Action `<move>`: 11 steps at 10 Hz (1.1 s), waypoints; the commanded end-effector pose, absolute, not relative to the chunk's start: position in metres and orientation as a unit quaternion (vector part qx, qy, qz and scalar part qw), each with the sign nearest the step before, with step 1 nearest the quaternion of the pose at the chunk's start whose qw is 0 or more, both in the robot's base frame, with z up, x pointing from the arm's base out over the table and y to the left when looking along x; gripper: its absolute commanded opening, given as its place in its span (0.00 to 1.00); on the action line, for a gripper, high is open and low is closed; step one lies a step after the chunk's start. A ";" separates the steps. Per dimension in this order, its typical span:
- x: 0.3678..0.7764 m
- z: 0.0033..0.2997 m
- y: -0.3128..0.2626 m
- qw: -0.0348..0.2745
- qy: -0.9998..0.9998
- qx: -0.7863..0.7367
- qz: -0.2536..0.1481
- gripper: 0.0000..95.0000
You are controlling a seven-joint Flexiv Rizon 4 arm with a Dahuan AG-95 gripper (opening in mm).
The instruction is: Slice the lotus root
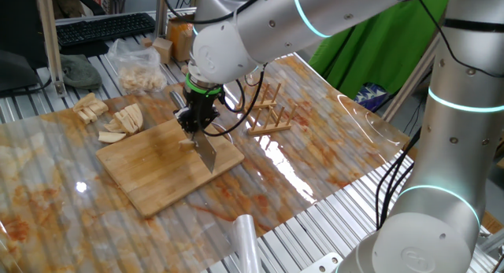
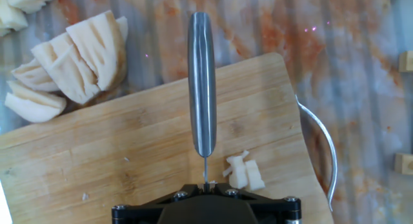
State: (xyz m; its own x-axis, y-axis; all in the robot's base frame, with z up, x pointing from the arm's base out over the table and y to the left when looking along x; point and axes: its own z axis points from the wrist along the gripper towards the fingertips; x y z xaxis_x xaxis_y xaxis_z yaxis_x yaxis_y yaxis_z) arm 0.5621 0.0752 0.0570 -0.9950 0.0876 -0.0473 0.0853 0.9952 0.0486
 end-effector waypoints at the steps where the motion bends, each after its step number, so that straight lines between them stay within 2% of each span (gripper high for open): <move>1: 0.562 0.057 0.075 0.023 0.999 0.041 0.024 0.00; 4: 0.572 0.003 0.087 0.043 0.998 0.037 0.030 0.00; 5: 0.574 -0.006 0.086 0.039 0.999 0.029 0.014 0.00; 6: 0.575 -0.007 0.085 0.039 0.999 0.028 0.011 0.00; 9: 0.570 0.026 0.081 -0.005 1.000 0.029 0.012 0.00; 11: 0.557 0.053 0.088 -0.023 0.999 0.043 0.014 0.00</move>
State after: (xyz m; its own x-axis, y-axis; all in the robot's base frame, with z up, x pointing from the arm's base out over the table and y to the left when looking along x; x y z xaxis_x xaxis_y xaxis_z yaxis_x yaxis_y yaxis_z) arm 0.5838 0.0720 0.0348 -0.9956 0.0705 -0.0619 0.0678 0.9967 0.0454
